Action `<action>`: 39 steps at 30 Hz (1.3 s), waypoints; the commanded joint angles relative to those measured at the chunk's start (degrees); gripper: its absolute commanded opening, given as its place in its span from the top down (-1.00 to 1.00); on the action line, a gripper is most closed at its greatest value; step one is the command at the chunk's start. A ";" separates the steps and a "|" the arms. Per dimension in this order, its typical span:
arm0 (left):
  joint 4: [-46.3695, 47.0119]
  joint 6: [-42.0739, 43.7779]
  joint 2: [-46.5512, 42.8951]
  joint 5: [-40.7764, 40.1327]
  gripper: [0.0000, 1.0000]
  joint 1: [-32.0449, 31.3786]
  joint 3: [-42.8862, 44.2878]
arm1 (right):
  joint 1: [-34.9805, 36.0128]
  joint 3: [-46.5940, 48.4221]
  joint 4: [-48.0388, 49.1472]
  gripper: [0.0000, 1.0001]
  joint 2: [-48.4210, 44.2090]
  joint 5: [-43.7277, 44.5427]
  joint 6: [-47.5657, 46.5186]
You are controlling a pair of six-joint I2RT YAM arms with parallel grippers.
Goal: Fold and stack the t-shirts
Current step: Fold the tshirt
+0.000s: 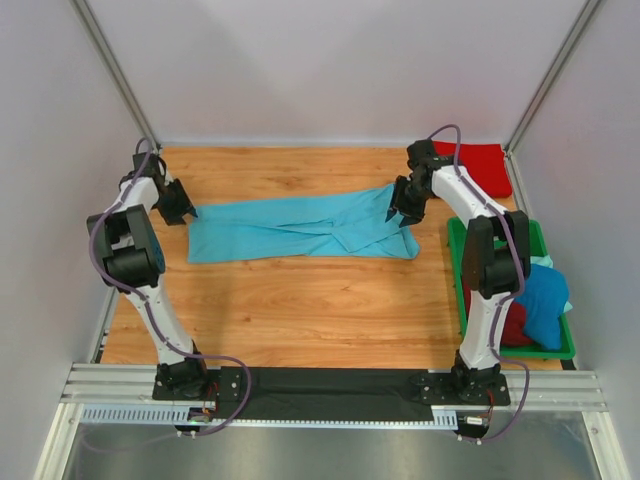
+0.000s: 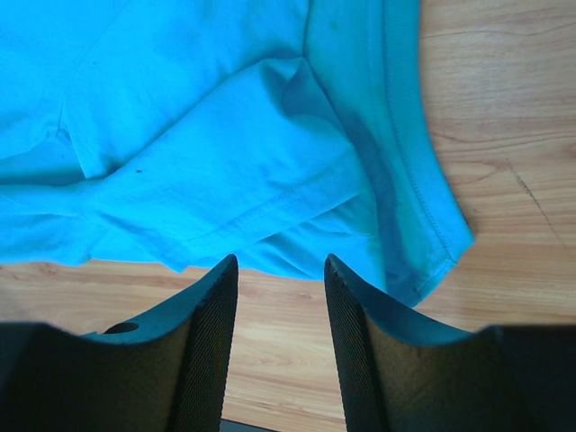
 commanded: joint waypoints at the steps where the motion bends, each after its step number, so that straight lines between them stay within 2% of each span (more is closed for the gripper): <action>1: -2.10 -0.38 -0.01 -3.09 -0.01 -0.49 2.72 | -1.03 -0.05 0.63 0.09 -0.87 -0.63 -0.97; 10: -2.28 -1.08 1.05 -3.45 0.02 -1.02 1.14 | -1.90 0.82 0.72 0.09 0.00 -1.25 -0.35; 18: -1.58 -2.40 0.96 -1.60 0.15 -1.20 -0.27 | -2.70 1.88 0.28 0.09 1.50 -0.99 -0.18; 21: -1.31 -2.49 1.22 -0.99 0.28 -1.20 -0.27 | -2.78 3.02 -0.25 0.07 2.73 -1.25 -0.26; 27: -2.01 -2.66 0.79 -0.72 0.82 -1.20 -0.09 | -2.78 5.21 -1.04 0.06 5.10 -1.34 0.00; 28: -2.36 -2.66 0.52 -0.72 1.00 -1.28 -0.18 | -2.78 5.48 -1.21 0.06 5.89 -1.16 -0.17; 39: -4.30 -2.31 -4.39 -1.86 1.00 -2.78 -3.43 | -2.78 10.14 -2.71 0.16 10.38 3.85 -4.57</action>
